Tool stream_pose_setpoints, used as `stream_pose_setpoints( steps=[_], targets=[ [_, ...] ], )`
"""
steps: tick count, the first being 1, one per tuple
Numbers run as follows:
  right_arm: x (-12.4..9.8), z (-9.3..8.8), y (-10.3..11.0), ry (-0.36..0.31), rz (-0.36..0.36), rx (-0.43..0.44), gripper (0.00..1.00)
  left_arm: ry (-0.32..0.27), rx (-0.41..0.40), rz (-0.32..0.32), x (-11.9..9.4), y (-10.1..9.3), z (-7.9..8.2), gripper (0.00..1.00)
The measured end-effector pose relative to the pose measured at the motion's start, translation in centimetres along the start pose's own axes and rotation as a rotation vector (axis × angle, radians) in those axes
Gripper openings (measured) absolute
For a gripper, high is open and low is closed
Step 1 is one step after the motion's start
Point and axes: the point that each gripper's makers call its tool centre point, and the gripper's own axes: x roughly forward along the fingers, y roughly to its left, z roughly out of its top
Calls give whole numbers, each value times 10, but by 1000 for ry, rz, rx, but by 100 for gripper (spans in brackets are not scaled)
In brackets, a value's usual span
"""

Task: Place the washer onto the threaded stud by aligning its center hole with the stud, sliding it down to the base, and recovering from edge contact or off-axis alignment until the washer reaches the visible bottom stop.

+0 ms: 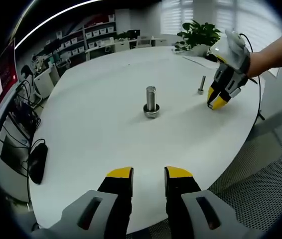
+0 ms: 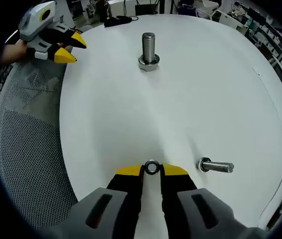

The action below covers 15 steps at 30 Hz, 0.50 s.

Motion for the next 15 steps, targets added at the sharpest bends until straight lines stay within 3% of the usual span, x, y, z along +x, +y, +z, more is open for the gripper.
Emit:
stream_pose_setpoints(
  steps=[9,13,15],
  targets=[
    [2,1,1,130,-26,-14,15,0,8,-5,0,-1,0,23],
    [0,-1,2,109,-41,-43,15,-1,6,-6,0,-2,0,23],
    [1,0,0,62,-32,14,15,-2,5,-5,0,-1,0,23]
  ],
)
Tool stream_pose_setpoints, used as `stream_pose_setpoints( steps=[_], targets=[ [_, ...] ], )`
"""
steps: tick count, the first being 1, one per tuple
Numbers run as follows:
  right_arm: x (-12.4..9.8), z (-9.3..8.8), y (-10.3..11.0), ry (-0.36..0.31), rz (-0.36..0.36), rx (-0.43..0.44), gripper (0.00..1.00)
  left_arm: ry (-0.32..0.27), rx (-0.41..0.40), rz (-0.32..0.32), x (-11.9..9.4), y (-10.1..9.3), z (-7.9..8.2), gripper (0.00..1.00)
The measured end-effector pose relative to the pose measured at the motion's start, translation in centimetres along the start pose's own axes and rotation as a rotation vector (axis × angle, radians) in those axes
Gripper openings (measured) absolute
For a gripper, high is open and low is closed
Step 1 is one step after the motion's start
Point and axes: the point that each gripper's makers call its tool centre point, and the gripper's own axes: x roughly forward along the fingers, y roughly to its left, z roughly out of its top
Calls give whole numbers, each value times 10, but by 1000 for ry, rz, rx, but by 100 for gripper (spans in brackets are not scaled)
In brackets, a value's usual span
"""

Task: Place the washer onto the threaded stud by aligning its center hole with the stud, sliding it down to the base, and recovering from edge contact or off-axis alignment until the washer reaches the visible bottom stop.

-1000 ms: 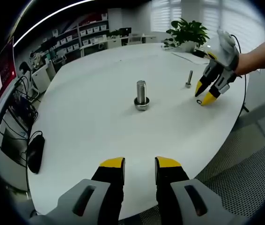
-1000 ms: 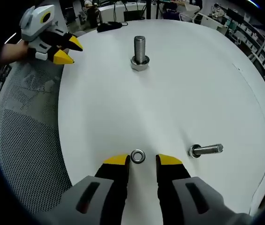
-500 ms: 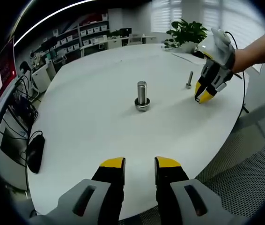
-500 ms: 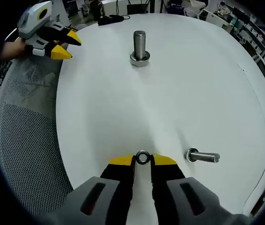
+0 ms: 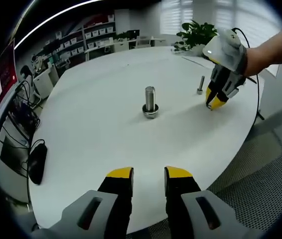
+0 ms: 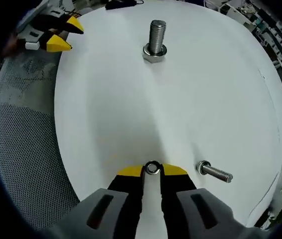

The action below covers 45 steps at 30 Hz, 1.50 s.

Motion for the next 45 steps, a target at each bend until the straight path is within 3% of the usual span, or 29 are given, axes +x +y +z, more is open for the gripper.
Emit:
stream_pose_setpoints(
  steps=[16,27,33,45],
  targets=[
    [-4,-7,2,-99,-15,60,14,7,-5,-3,0,0,-2,23],
    [-32,-12,-24,-194,-15,212,14,13,-2,-10,0,-2,-3,23],
    [-41,-19,-35,-204,-38,226,14,17,0,-13,1,-3,-3,23],
    [-63,-12,-53,-263,-76,244,14,24,1,-20,2,-3,-5,23]
  ],
)
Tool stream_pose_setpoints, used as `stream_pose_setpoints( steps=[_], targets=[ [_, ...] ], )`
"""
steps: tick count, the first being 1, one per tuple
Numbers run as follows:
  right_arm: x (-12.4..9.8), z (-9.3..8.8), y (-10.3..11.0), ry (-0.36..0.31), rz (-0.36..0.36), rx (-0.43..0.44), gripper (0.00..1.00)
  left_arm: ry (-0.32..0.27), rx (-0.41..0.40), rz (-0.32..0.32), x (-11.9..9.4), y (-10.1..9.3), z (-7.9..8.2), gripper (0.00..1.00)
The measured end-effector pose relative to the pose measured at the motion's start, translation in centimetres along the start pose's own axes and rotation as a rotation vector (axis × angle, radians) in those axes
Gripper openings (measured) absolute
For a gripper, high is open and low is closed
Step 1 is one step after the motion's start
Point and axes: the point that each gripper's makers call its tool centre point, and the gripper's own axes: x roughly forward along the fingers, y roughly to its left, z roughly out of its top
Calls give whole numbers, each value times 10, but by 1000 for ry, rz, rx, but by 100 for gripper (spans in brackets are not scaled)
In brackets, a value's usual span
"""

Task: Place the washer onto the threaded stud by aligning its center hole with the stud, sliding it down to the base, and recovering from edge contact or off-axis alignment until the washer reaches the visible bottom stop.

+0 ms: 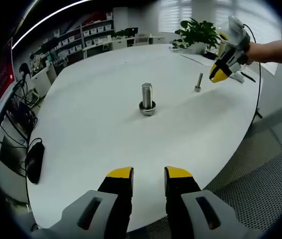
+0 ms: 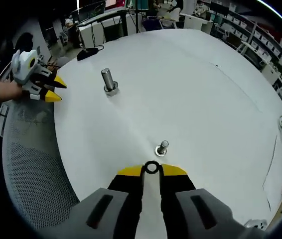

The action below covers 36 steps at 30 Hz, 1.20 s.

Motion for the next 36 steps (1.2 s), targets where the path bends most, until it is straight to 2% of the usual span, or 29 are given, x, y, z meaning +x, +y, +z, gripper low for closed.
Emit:
stream_pose_setpoints(
  steps=[7,17,21,36],
  targets=[
    [-6,7,-6,-10,-10,-12,14,-4,0,2,-1,0,1,23],
    [-4,21,-8,-27,-17,-45,14,0,1,3,0,0,0,23],
    [1,22,-9,-17,-25,-74,14,1,1,5,-1,0,0,23],
    [11,22,-12,21,-17,-97,14,1,1,8,-1,1,1,23]
  ],
)
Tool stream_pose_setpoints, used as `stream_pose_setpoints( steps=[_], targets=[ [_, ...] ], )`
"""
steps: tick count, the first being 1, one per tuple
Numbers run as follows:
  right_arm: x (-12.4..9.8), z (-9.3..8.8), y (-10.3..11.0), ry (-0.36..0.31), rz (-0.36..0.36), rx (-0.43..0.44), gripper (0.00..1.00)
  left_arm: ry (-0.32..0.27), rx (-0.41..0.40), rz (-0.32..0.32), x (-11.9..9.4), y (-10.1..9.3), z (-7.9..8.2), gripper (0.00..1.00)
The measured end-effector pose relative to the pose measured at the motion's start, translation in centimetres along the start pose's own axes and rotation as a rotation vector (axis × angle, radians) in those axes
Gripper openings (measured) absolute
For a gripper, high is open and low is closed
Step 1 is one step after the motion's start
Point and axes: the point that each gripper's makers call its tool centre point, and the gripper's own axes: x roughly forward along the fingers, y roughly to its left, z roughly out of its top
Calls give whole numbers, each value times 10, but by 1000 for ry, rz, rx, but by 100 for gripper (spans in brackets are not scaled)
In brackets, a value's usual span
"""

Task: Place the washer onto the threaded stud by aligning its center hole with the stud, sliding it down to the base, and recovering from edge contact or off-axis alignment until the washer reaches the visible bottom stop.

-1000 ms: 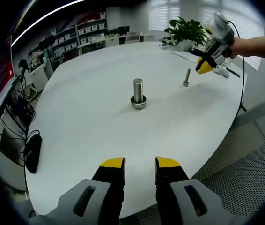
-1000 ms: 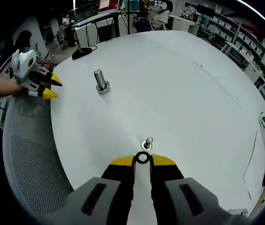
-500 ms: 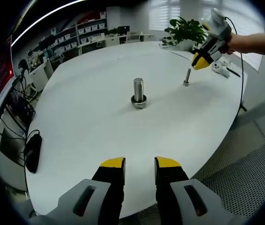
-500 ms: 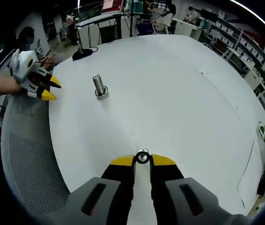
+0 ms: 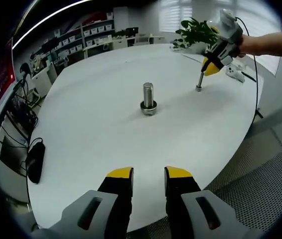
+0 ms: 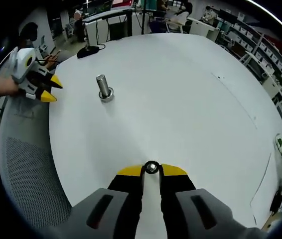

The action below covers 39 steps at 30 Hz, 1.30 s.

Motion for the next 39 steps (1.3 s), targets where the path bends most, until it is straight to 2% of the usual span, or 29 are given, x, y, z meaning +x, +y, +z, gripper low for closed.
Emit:
stream_pose_setpoints(
  steps=[17,26,33,39],
  targets=[
    [22,-6,-1,68,29,-22,14,8,-2,1,1,1,-2,22],
    [36,-18,0,105,37,-5,14,9,-3,-2,1,1,-2,22],
    [42,-22,1,117,35,-12,15,13,-3,-4,1,0,-3,22],
    [44,-20,0,100,32,6,15,13,-3,-6,2,0,-3,22]
  ],
)
